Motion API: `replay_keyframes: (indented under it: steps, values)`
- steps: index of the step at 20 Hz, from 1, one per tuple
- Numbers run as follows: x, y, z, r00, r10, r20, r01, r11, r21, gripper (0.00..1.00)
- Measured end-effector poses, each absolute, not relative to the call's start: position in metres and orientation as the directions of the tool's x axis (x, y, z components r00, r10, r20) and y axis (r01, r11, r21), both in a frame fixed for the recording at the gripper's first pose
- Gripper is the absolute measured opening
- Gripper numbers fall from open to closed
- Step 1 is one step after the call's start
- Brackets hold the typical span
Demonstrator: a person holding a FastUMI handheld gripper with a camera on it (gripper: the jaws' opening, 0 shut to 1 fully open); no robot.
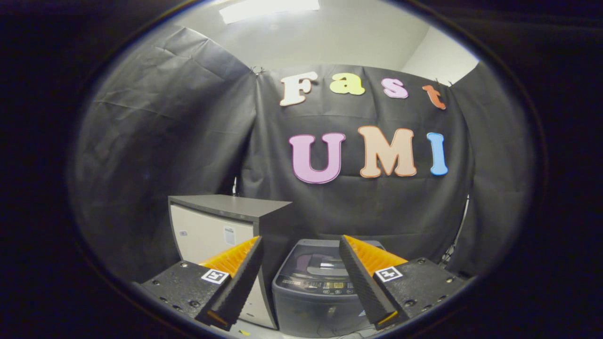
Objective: Put the clothes into the washing machine and then close the washing machine lid.
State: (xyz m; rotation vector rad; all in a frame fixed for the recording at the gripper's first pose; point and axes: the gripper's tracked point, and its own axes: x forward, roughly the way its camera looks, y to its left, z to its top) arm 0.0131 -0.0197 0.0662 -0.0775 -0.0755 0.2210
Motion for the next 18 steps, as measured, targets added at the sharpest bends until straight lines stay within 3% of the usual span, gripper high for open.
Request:
replay_keyframes:
  steps: [11,18]
  values:
    - [0.015,-0.041,0.079,0.978,0.166,0.126,-0.166,0.986,-0.006,0.96]
    - [0.029,-0.072,0.075,0.97,0.085,0.229,-0.088,0.996,0.004,0.96]
